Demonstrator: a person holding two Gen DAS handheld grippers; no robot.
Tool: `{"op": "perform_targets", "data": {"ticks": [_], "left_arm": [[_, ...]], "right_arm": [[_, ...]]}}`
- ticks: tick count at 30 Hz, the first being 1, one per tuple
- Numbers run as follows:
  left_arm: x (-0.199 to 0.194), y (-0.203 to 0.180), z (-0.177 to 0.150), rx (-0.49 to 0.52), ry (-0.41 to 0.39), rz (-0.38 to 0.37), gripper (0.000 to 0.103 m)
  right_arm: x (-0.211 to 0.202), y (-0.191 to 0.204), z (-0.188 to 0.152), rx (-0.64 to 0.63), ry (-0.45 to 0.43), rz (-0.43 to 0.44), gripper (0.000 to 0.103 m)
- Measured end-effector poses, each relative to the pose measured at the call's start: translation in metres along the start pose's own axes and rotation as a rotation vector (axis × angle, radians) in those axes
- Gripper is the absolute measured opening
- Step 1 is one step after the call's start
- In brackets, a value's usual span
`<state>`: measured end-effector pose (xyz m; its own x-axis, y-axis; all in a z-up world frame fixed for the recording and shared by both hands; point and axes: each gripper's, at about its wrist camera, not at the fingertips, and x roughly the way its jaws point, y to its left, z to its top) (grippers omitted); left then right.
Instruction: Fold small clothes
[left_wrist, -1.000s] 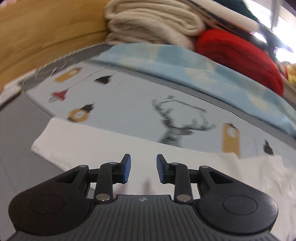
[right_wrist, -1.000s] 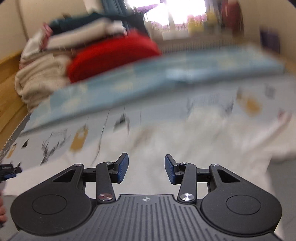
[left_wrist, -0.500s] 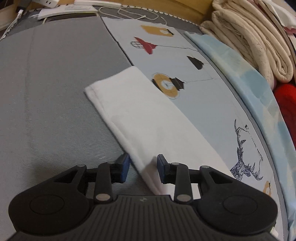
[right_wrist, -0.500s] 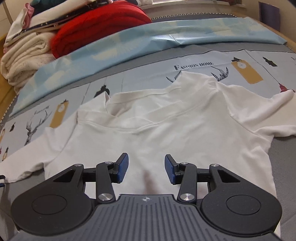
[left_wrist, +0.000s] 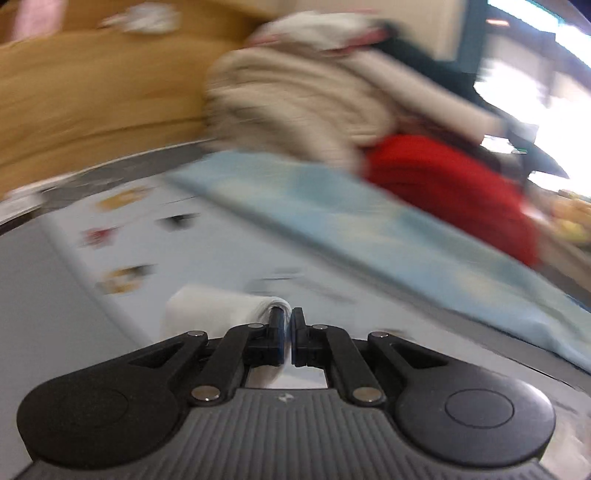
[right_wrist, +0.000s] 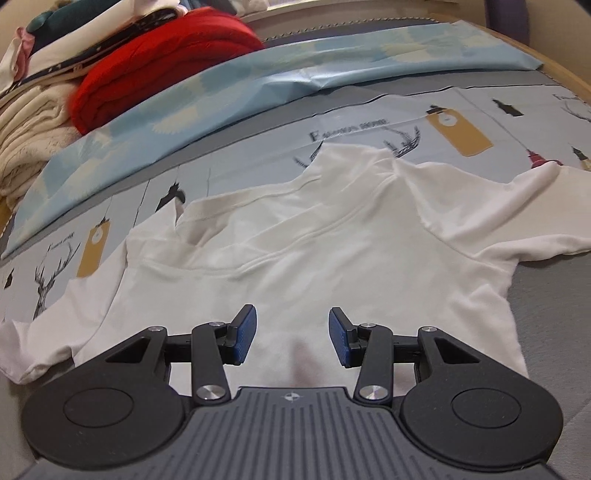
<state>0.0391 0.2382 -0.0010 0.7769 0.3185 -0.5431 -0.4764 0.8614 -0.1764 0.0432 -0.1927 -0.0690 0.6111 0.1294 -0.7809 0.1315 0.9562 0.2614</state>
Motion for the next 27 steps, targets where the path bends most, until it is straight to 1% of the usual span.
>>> {"op": "perform_targets", "data": {"ticks": [1, 2, 4, 5, 6, 8, 9, 10, 11, 12, 14, 15, 16, 17, 18, 20, 22, 25, 27], "left_arm": [[-0.007, -0.025, -0.007, 0.035, 0.003, -0.089, 0.003], [-0.011, -0.05, -0.015, 0.063, 0.013, -0.162, 0.003], [-0.023, -0.094, -0.034, 0.088, 0.074, -0.343, 0.003], [-0.028, -0.116, -0.046, 0.103, 0.128, -0.456, 0.004], [-0.03, -0.132, -0.055, 0.122, 0.17, -0.532, 0.005], [-0.033, -0.156, -0.07, 0.171, 0.255, -0.661, 0.008], [-0.031, -0.162, -0.073, 0.194, 0.291, -0.697, 0.008], [-0.029, -0.161, -0.073, 0.203, 0.297, -0.682, 0.009], [-0.025, -0.156, -0.07, 0.198, 0.289, -0.636, 0.011], [-0.018, -0.149, -0.067, 0.184, 0.286, -0.59, 0.012], [0.0, -0.132, -0.061, 0.151, 0.304, -0.47, 0.012], [0.01, -0.122, -0.06, 0.148, 0.318, -0.381, 0.012], [0.02, -0.115, -0.057, 0.15, 0.328, -0.318, 0.012], [0.029, -0.108, -0.058, 0.152, 0.347, -0.257, 0.012], [0.039, -0.101, -0.056, 0.146, 0.371, -0.217, 0.012], [0.054, -0.09, -0.056, 0.115, 0.417, -0.172, 0.012], [0.055, -0.074, -0.057, 0.075, 0.432, -0.156, 0.012], [0.062, -0.075, -0.052, 0.066, 0.438, -0.168, 0.012], [0.061, -0.076, -0.05, 0.067, 0.441, -0.181, 0.012]], "right_arm": [[-0.001, -0.002, 0.001, 0.008, -0.007, -0.008, 0.045], [-0.002, -0.004, 0.002, 0.021, -0.016, -0.018, 0.045], [-0.001, -0.007, 0.004, 0.033, -0.027, -0.028, 0.045], [0.0, -0.008, 0.005, 0.039, -0.028, -0.034, 0.045], [0.001, -0.01, 0.006, 0.049, -0.028, -0.039, 0.045], [0.004, -0.014, 0.008, 0.069, -0.025, -0.046, 0.045], [0.006, -0.016, 0.009, 0.078, -0.024, -0.049, 0.045], [0.007, -0.018, 0.01, 0.088, -0.023, -0.054, 0.045], [0.009, -0.019, 0.011, 0.098, -0.02, -0.056, 0.045], [0.011, -0.021, 0.011, 0.111, -0.014, -0.053, 0.045], [0.015, -0.024, 0.013, 0.14, 0.0, -0.042, 0.045], [0.017, -0.025, 0.014, 0.15, 0.004, -0.037, 0.045], [0.019, -0.026, 0.015, 0.159, 0.006, -0.032, 0.045], [0.022, -0.028, 0.016, 0.173, 0.009, -0.027, 0.045], [0.025, -0.031, 0.016, 0.195, 0.016, -0.018, 0.045], [0.032, -0.04, 0.017, 0.249, 0.032, -0.014, 0.045], [0.04, -0.051, 0.017, 0.31, 0.04, -0.007, 0.045], [0.051, -0.071, 0.015, 0.45, 0.046, 0.048, 0.045], [0.06, -0.077, 0.014, 0.505, 0.06, 0.076, 0.043]]}}
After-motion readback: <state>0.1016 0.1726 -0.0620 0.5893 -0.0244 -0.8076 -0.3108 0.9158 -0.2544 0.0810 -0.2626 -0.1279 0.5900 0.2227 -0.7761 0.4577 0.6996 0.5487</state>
